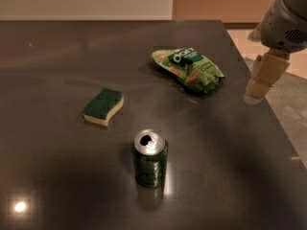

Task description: Move green rice chip bag near green can

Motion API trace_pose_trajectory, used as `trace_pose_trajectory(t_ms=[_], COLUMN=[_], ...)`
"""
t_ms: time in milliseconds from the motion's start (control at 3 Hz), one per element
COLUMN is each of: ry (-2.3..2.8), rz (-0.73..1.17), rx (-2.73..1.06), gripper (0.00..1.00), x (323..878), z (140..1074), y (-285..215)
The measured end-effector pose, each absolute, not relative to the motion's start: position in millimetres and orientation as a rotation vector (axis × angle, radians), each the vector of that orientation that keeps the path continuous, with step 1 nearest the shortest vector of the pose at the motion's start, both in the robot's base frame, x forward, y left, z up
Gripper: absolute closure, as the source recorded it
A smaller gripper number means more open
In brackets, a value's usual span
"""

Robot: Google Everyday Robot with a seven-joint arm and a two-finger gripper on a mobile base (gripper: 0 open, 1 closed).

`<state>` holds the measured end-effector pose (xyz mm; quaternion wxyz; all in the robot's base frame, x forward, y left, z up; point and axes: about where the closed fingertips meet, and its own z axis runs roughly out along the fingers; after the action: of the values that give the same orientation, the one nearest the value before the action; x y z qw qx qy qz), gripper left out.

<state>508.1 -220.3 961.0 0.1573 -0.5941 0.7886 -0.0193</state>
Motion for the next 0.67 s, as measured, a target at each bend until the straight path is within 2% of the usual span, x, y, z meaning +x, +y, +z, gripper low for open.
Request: trace_pose_trajectory(t_ms=[667], ry=[2.258], rz=[0.029], rx=[-1.622], gripper=[0.0], x=[587], z=[929], y=[-208])
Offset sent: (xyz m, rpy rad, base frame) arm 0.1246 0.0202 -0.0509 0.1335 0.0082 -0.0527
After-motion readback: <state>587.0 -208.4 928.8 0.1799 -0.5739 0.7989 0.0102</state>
